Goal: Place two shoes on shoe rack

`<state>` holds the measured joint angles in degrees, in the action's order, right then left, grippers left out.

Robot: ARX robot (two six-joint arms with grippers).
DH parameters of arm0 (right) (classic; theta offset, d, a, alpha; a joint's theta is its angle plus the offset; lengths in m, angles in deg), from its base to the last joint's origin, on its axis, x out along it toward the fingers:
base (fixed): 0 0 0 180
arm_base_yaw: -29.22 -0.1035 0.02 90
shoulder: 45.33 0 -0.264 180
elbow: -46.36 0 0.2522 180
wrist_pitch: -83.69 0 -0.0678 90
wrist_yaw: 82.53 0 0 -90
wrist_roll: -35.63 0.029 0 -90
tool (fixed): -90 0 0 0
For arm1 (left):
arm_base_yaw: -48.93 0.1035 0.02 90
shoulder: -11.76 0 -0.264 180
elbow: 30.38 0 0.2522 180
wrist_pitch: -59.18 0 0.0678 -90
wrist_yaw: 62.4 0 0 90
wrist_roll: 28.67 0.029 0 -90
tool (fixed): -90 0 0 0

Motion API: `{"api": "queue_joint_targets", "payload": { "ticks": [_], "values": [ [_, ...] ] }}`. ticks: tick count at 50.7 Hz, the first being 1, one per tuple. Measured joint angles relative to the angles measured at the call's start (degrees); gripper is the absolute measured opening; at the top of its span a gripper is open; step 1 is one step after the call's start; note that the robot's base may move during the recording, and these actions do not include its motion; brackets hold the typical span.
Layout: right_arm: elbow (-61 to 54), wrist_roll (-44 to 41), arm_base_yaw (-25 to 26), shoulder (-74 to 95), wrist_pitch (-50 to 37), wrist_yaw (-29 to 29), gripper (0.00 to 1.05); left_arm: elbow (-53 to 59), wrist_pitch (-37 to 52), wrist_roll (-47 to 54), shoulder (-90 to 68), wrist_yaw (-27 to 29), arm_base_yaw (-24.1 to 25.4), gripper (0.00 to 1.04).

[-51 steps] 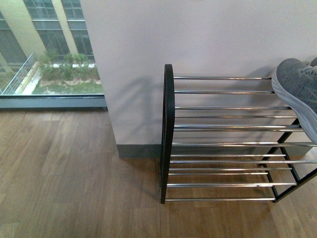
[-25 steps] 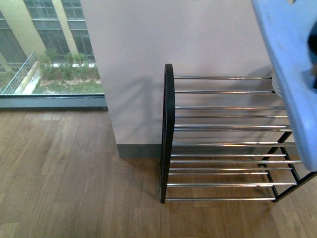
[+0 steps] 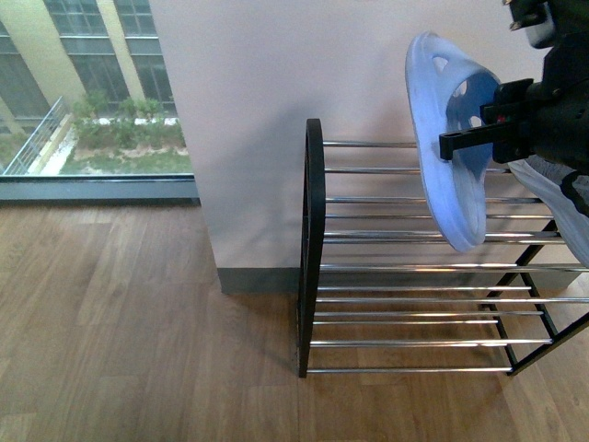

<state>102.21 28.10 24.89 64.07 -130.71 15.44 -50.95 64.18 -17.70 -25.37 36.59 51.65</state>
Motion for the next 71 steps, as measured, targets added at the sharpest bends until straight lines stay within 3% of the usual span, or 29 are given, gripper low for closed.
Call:
{"api": "queue_joint_targets", "payload": {
  "ticks": [13,22,42,51,62,71],
  "values": [
    [10.29,-8.5,2.64,12.98,-2.38,3.65,0.02,0.0,0.0,0.02,0.0,0.02,0.0,0.02],
    [14.45,-18.47,4.9,20.37,-8.35,5.11,0.02,0.0,0.0,0.02,0.0,0.0,0.0,0.02],
    [18.91,-40.39,7.37,25.97,-9.31,6.29,0.02,0.0,0.0,0.0,0.0,0.02,0.0,0.02],
    [19.56,-45.86,7.74,26.03,-6.84,8.13,0.02,0.0,0.0,0.02,0.0,0.02,0.0,0.02],
    [23.08,-45.97,7.74,27.61,-0.94,12.55,0.02,0.0,0.0,0.0,0.0,0.02,0.0,0.02],
    [24.61,-47.17,7.98,28.98,-2.14,13.7,0.02,0.0,0.0,0.0,0.0,0.0,0.0,0.02]
  ]
}}
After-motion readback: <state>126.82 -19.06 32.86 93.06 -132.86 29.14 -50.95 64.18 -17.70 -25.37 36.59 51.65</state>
